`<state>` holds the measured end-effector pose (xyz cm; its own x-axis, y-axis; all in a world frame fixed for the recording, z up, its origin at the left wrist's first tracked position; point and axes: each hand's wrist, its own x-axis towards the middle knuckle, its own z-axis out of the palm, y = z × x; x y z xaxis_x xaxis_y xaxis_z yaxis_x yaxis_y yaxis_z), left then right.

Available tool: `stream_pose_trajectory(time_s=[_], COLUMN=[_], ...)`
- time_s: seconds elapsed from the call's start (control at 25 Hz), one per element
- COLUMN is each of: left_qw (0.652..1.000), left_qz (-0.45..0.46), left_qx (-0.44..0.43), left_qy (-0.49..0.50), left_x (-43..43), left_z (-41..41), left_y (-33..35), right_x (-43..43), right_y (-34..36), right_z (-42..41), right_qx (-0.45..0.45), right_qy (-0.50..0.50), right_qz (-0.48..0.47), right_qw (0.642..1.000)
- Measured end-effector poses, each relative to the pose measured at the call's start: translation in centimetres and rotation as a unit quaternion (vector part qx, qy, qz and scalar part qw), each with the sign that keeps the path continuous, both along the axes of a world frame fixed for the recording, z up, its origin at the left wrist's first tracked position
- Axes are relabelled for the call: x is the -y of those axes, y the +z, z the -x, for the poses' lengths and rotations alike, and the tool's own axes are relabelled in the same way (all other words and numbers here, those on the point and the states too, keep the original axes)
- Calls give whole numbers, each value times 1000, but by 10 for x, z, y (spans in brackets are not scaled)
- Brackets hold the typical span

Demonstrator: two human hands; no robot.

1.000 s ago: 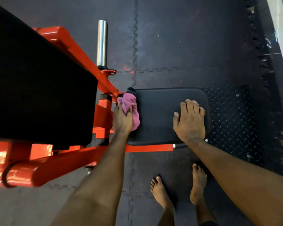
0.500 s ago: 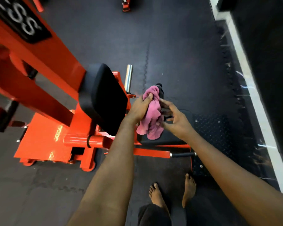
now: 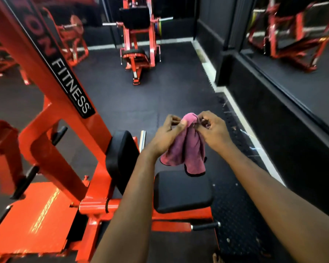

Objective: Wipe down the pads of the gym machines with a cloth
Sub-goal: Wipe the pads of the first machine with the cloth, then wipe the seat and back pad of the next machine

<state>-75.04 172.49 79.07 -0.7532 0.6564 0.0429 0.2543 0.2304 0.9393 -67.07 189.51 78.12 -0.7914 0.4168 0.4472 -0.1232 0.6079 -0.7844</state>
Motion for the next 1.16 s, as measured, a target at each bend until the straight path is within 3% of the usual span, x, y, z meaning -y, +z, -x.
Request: stream_pose_trajectory(time_s=[0.08, 0.2, 0.4, 0.52, 0.6, 0.72, 0.8, 0.88, 1.04, 1.16], left_qw=[996, 977, 943, 936, 931, 911, 884, 863, 889, 903], left_qz=[-22, 29, 122, 154, 161, 161, 227, 312, 331, 290], left_qx=[-82, -211, -307, -316, -328, -367, -386, -381, -315, -311], left_qy=[-15, 16, 51, 25, 17, 92, 135, 116, 39, 58], left_x=[-7, -22, -56, -78, -79, -60, -40, -24, -15, -18], left_z=[-5, 2, 13, 3, 2, 17, 36, 53, 70, 77], left_y=[8, 18, 69, 101, 115, 133, 140, 138, 114, 94], right_x=[-11, -36, -55, -41, -42, -56, -70, -84, -106, -114], right_y=[22, 47, 43, 24, 5, -7, -3, 6, 24, 26], right_z=[-5, -19, -33, -39, -40, -49, -56, -63, -65, -65], right_qx=[18, 22, -4, 73, 139, 193, 191, 175, 140, 128], right_qy=[-20, -56, -122, -66, -63, -149, -193, -245, -327, -337], right_qz=[9, 6, 71, 124, 83, 27, 43, 49, 43, 65], right_qw=[1000, 998, 990, 987, 985, 969, 962, 952, 934, 930])
